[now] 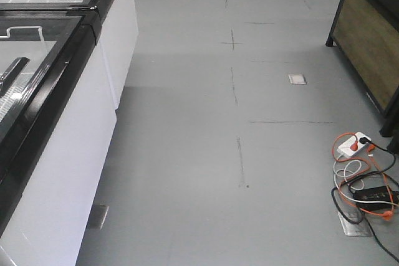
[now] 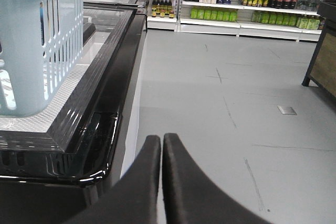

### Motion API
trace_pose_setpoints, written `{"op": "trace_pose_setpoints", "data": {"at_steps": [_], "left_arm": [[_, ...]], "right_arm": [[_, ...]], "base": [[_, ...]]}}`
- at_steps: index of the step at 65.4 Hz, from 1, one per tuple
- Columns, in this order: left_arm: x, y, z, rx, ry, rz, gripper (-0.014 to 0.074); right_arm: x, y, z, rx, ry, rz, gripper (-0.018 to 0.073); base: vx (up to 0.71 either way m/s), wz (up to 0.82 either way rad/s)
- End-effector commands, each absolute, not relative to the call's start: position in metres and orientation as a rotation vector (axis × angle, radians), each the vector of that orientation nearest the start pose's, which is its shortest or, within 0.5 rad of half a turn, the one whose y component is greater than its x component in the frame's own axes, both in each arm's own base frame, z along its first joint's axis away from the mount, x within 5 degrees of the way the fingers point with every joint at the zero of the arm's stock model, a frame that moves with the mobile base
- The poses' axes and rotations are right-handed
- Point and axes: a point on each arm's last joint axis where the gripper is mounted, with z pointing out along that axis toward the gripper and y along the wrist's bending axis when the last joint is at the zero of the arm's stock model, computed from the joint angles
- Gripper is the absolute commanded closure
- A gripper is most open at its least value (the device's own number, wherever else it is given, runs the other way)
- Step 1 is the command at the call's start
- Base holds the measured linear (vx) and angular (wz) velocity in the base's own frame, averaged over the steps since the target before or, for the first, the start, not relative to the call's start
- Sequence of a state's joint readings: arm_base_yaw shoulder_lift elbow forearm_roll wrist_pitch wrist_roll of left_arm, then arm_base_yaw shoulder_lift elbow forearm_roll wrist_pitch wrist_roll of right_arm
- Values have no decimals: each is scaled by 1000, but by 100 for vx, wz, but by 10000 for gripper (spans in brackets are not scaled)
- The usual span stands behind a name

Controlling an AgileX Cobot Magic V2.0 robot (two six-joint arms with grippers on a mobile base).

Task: Left arm holds basket, right arm returns cookies

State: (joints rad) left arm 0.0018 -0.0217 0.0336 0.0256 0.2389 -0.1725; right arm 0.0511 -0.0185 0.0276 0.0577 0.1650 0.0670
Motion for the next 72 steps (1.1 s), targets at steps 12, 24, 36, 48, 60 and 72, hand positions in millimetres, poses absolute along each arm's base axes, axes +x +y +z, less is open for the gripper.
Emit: {"op": "trace_pose_setpoints", "data": {"at_steps": [12, 24, 36, 48, 60, 72], "left_arm": [[54, 0, 198, -125, 1623, -116, 603], [54, 0, 198, -125, 1623, -116, 603], [54, 0, 198, -125, 1623, -116, 603], [54, 0, 198, -125, 1623, -116, 603], [54, 0, 199, -107, 1621, -95, 603], [54, 3, 199, 78, 1619, 120, 603]], "right_arm": [[57, 3, 189, 52, 1607, 137, 567], [57, 3, 189, 52, 1607, 137, 567], [57, 3, 189, 52, 1607, 137, 567], [57, 3, 189, 52, 1607, 137, 567], [57, 3, 189, 52, 1607, 137, 567], [57, 3, 189, 52, 1607, 137, 567]], "base": [[0, 0], [0, 0], [0, 0], [0, 0], [0, 0], [0, 0]]}}
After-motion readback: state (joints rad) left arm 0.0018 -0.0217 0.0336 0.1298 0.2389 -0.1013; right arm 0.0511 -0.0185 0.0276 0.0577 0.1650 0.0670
